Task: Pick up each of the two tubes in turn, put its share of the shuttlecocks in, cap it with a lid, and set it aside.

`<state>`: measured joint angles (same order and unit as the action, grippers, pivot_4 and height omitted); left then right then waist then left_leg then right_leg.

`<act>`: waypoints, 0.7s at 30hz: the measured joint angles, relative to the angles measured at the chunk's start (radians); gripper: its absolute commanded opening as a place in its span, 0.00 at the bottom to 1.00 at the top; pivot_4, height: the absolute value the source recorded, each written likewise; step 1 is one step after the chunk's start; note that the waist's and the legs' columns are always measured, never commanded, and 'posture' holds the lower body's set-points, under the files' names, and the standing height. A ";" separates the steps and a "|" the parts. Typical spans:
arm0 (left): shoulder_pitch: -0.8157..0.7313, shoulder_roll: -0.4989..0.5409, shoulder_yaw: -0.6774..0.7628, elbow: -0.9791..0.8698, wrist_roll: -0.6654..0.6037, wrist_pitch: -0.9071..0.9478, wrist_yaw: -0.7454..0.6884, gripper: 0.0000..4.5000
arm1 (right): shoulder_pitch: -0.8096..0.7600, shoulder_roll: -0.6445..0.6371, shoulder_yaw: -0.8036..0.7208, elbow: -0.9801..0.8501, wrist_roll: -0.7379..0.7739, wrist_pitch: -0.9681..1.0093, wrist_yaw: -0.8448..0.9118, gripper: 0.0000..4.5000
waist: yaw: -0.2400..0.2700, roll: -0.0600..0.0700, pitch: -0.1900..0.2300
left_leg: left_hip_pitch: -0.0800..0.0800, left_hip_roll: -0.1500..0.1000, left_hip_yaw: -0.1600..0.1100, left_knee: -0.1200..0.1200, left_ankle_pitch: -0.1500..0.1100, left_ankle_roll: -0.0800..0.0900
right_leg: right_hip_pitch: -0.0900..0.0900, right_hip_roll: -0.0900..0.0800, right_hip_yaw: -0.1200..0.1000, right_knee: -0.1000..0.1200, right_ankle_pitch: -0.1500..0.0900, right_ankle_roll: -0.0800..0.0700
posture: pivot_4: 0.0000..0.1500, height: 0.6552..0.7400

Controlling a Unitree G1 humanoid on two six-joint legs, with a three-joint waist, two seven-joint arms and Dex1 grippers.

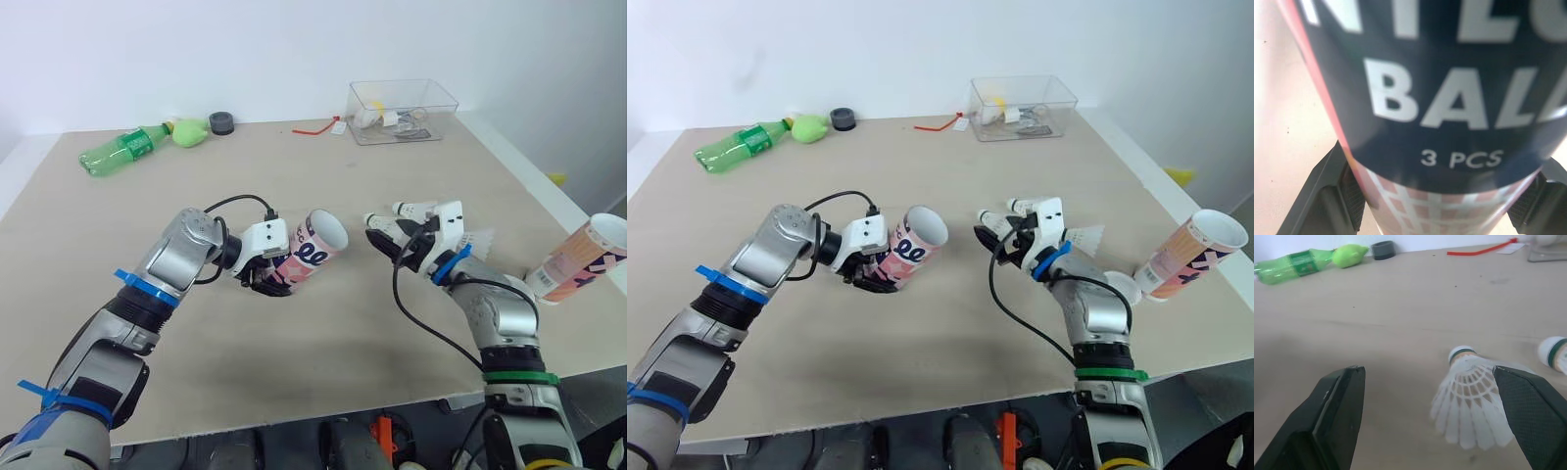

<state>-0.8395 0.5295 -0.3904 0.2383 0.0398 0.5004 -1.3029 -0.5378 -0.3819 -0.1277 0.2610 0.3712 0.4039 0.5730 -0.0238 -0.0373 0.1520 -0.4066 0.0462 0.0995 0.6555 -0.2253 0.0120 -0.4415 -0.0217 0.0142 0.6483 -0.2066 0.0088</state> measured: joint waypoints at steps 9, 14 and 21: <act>0.015 -0.006 0.007 -0.018 -0.002 0.017 0.080 0.70 | -0.058 0.032 -0.005 0.122 -0.007 0.014 -0.052 1.00 | 0.000 0.000 0.000 | 0.000 0.000 0.000 0.000 0.000 0.000 | 0.000 0.000 0.002 0.000 0.000 0.000 | 1.00 1.00; 0.046 -0.040 0.048 0.043 -0.003 -0.089 0.170 0.69 | -0.093 0.046 -0.005 0.181 -0.019 -0.005 -0.052 0.71 | 0.000 0.001 0.000 | 0.001 0.000 0.001 0.000 0.000 0.001 | 0.001 -0.001 0.002 0.001 0.001 0.001 | 1.00 1.00; 0.085 -0.056 0.074 0.073 -0.005 -0.194 0.213 0.69 | -0.125 0.057 -0.004 0.231 -0.035 -0.046 -0.047 0.09 | 0.000 0.001 -0.001 | 0.002 0.000 0.002 0.001 0.002 0.003 | 0.002 -0.002 0.002 0.001 0.004 0.003 | 1.00 1.00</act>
<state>-0.7543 0.4736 -0.3163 0.3113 0.0345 0.3062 -1.0897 -0.6629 -0.3251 -0.1317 0.4921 0.3364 0.3583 0.5256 -0.0238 -0.0363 0.1513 -0.4041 0.0463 0.1015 0.6566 -0.2229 0.0150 -0.4397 -0.0235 0.0166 0.6490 -0.2027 0.0115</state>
